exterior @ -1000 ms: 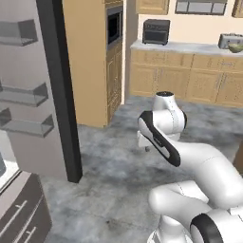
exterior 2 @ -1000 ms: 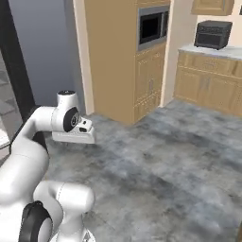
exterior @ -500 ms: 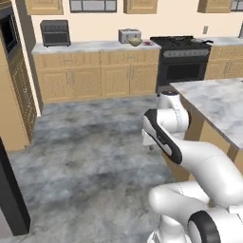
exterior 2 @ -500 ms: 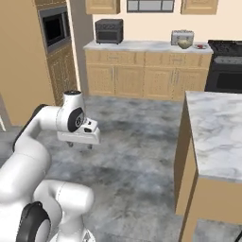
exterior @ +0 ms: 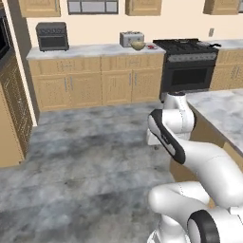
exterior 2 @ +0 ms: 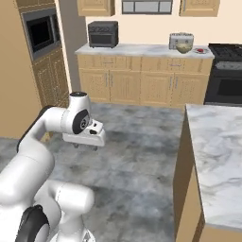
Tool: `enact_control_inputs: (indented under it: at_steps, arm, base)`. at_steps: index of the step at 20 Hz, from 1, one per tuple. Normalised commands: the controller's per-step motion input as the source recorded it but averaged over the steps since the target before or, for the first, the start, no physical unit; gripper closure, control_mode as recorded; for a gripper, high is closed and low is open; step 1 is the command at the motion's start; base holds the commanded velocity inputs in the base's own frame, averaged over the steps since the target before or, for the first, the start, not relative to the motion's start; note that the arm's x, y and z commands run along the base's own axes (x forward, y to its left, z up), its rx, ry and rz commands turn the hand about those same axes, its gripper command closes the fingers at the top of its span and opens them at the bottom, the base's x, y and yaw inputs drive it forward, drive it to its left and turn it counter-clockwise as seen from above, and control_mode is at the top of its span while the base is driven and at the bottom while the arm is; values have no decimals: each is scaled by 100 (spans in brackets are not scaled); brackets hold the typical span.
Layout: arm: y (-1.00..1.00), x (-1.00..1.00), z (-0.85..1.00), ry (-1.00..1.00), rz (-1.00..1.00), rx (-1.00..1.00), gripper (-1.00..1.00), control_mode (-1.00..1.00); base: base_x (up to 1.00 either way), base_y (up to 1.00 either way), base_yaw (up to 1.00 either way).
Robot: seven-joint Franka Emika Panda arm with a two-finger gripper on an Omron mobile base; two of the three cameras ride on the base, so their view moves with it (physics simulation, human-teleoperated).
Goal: Place one of the steaks on the plate and the other in the bowl. Then place the bowl in the fridge.
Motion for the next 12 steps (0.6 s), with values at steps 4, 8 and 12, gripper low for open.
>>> enact_control_inputs:
  at_steps: [4,8,12]
  arm:
    - [0,0,0,0,0,0,-100,100]
    - [0,0,0,0,0,0,-100,100]
    - [0,0,0,0,0,0,-100,100]
  base:
    - [100,0,1]
    - [100,-7,0]
    - [100,-4,0]
